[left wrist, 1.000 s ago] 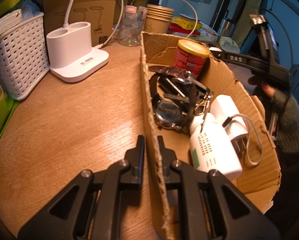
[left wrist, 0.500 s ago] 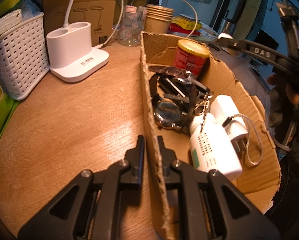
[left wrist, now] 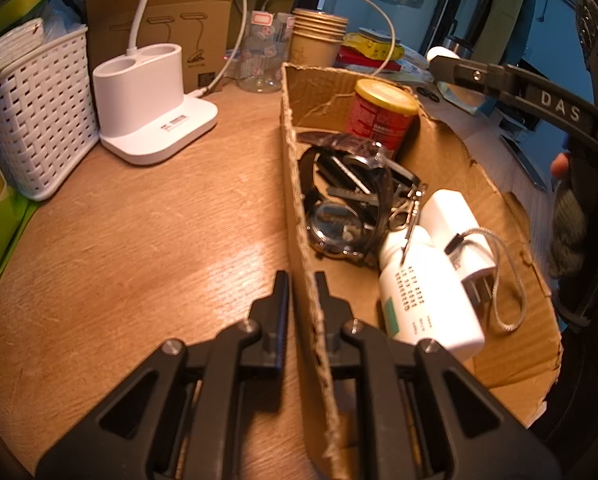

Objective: Organize rigid objects
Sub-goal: 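Carry the earbud case into the box and open the right gripper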

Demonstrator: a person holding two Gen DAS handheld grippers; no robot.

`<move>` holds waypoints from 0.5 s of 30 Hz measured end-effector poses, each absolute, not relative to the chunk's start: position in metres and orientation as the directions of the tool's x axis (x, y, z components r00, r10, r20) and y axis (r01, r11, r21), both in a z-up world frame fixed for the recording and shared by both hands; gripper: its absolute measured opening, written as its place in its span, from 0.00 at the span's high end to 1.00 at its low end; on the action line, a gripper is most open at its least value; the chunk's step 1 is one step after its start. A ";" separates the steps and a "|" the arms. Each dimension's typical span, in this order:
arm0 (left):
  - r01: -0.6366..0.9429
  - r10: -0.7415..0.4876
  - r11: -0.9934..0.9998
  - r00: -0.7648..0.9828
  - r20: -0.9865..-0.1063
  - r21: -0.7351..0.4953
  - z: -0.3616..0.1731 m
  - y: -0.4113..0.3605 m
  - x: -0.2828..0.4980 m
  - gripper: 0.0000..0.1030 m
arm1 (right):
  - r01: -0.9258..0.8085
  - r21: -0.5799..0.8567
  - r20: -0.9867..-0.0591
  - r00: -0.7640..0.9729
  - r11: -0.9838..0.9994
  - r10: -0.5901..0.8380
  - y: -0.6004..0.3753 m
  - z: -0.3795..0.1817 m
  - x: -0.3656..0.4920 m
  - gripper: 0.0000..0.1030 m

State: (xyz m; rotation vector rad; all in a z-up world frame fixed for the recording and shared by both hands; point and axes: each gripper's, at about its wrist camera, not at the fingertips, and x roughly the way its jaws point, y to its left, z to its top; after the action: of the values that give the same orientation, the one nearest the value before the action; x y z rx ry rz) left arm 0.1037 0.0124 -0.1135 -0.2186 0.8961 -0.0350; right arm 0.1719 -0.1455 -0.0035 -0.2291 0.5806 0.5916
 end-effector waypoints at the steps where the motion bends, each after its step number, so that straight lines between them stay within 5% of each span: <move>1: -0.061 -0.121 0.977 0.626 -0.771 -0.203 -0.114 0.012 0.104 0.88 | -0.591 -0.042 -0.578 0.672 0.806 0.463 -0.143 -0.004 0.170 0.49; 15: -0.061 -0.121 0.977 0.626 -0.771 -0.203 -0.114 0.012 0.104 0.88 | -0.660 -0.069 -0.645 0.601 0.748 0.472 -0.116 -0.027 0.159 0.49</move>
State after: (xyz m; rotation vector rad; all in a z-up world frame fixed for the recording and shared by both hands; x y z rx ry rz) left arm 0.1035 0.0122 -0.1139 -0.2187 0.8961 -0.0349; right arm 0.1593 -0.1164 -0.0268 -0.3166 0.6469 0.6685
